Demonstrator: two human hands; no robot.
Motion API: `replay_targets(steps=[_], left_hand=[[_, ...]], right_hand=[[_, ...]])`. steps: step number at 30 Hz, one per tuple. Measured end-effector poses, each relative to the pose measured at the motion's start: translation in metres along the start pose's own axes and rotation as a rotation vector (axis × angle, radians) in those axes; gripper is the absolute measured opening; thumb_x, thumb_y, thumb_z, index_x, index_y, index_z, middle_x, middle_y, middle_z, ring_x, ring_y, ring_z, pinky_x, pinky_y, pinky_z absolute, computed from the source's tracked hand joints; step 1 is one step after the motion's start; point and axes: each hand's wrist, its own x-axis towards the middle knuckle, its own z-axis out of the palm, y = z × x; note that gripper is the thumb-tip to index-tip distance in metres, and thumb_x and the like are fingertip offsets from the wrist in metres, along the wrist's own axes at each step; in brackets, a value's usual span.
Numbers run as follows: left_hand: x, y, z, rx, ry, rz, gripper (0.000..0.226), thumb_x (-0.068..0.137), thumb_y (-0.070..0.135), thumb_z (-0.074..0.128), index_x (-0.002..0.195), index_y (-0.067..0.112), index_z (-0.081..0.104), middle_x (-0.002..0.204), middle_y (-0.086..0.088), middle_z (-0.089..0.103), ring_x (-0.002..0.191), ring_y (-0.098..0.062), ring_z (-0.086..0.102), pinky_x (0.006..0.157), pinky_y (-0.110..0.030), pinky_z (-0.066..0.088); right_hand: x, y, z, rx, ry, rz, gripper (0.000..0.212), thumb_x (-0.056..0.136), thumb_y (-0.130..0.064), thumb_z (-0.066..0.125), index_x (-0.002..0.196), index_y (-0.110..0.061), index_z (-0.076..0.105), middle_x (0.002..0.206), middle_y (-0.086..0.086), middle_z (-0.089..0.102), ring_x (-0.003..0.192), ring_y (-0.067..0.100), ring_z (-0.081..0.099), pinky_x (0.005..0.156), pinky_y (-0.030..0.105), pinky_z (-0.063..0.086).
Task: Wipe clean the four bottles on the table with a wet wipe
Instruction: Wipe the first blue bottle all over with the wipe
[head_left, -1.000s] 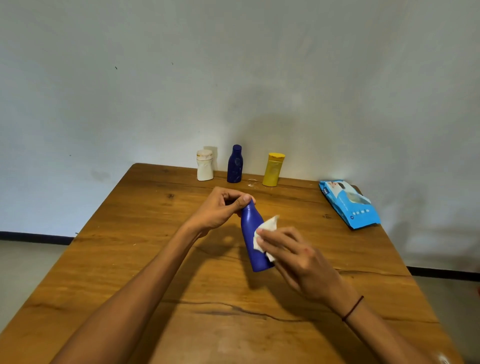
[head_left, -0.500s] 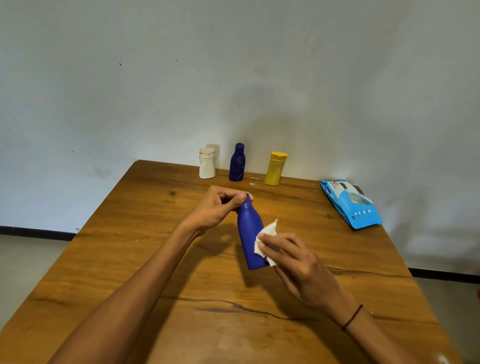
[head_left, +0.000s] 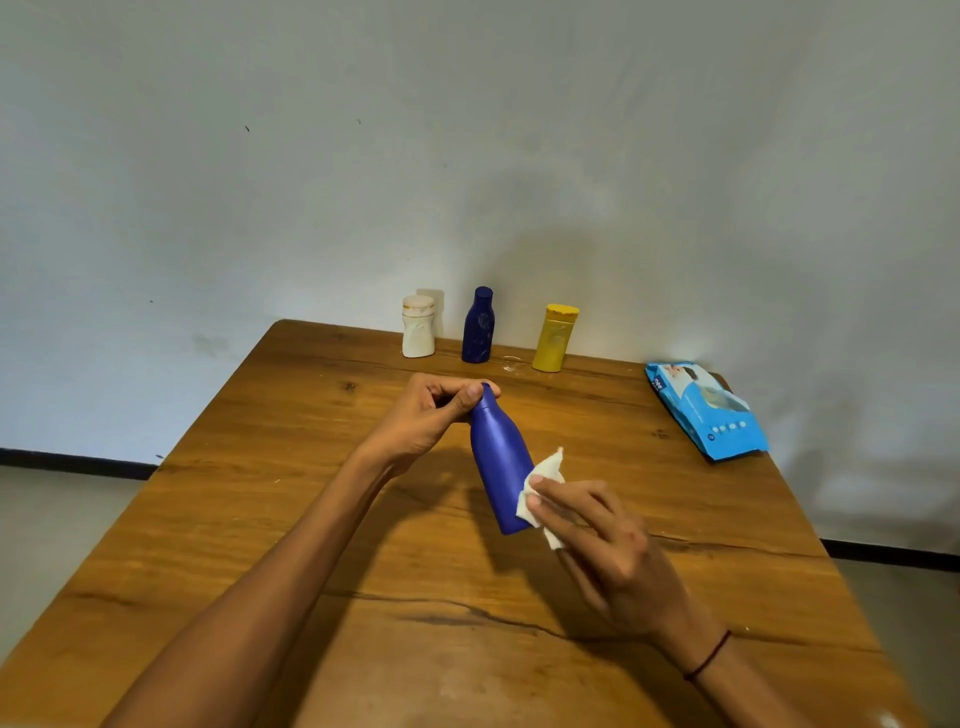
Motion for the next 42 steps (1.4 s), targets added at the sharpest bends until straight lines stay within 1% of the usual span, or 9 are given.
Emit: replay_targets(steps=[7,10,12,15,19,26,31,37,42], left_hand=[[-0.003,-0.005,0.013,-0.084,0.113,0.046,0.034,0.094,0.032,0.062,0.114,0.009,0.076,0.116,-0.001,0.079,0.112,-0.021,0.073,0.088,-0.027,0.059],[-0.007,-0.009,0.015,-0.091,0.161,0.078,0.034,0.095,0.031,0.061,0.117,0.01,0.075,0.115,-0.002,0.079,0.11,-0.02,0.073,0.087,-0.026,0.058],[-0.012,-0.008,0.016,-0.125,0.172,0.072,0.034,0.095,0.03,0.061,0.121,0.011,0.074,0.115,-0.003,0.078,0.112,-0.021,0.073,0.089,-0.027,0.059],[-0.023,0.002,0.012,-0.12,0.111,0.028,0.039,0.097,0.03,0.061,0.131,0.013,0.07,0.12,-0.006,0.077,0.119,-0.02,0.071,0.094,-0.03,0.059],[-0.039,0.023,0.001,0.169,0.092,-0.033,0.033,0.088,0.041,0.069,0.119,0.03,0.077,0.11,0.013,0.078,0.112,-0.012,0.071,0.084,-0.026,0.061],[-0.068,0.053,-0.017,0.436,-0.169,-0.047,0.036,0.082,0.035,0.082,0.118,0.033,0.078,0.113,0.019,0.077,0.111,-0.002,0.07,0.092,-0.027,0.059],[-0.089,0.049,-0.01,0.478,-0.008,0.247,0.043,0.076,0.021,0.087,0.118,0.024,0.078,0.113,0.015,0.078,0.109,-0.008,0.073,0.085,-0.023,0.062],[-0.095,0.035,0.006,0.519,0.124,0.489,0.045,0.08,0.023,0.085,0.123,0.018,0.075,0.119,0.005,0.075,0.111,-0.011,0.072,0.087,-0.023,0.061],[-0.091,0.027,0.012,0.481,0.203,0.516,0.048,0.077,0.016,0.088,0.124,0.014,0.075,0.121,0.002,0.076,0.112,-0.015,0.073,0.087,-0.029,0.063]], right_hand=[[0.024,-0.031,0.024,0.311,0.287,0.518,0.048,0.108,-0.017,0.055,0.154,-0.027,0.05,0.145,-0.008,0.056,0.133,0.016,0.054,0.095,0.041,0.058],[0.032,-0.046,0.034,0.378,0.366,0.639,0.063,0.1,-0.024,0.068,0.158,-0.026,0.044,0.139,-0.012,0.058,0.13,0.009,0.056,0.09,0.032,0.06],[0.033,-0.05,0.039,0.303,0.395,0.627,0.07,0.095,-0.023,0.071,0.159,-0.025,0.042,0.138,-0.007,0.056,0.129,0.008,0.054,0.088,0.025,0.06],[0.027,-0.045,0.042,0.124,0.426,0.529,0.075,0.093,-0.002,0.073,0.158,-0.024,0.042,0.143,0.0,0.055,0.131,0.014,0.051,0.091,0.034,0.059],[0.014,-0.034,0.037,-0.151,0.363,0.225,0.044,0.108,-0.013,0.057,0.151,-0.01,0.05,0.152,0.014,0.051,0.131,0.027,0.05,0.103,0.04,0.052],[0.004,-0.023,0.014,-0.424,0.368,-0.076,0.06,0.084,0.002,0.085,0.139,0.004,0.061,0.144,0.021,0.06,0.133,0.03,0.057,0.105,0.045,0.054],[0.001,-0.024,0.018,-0.437,0.368,0.041,0.049,0.091,0.002,0.077,0.138,0.006,0.062,0.149,0.021,0.053,0.138,0.031,0.052,0.112,0.043,0.05],[0.021,-0.051,0.035,-0.363,0.271,0.323,0.064,0.099,-0.024,0.065,0.152,0.002,0.042,0.156,0.024,0.047,0.149,0.035,0.038,0.12,0.047,0.039],[0.024,-0.066,0.037,-0.357,0.176,0.224,0.066,0.098,-0.025,0.066,0.154,0.0,0.043,0.166,0.019,0.035,0.156,0.031,0.031,0.126,0.048,0.03]])
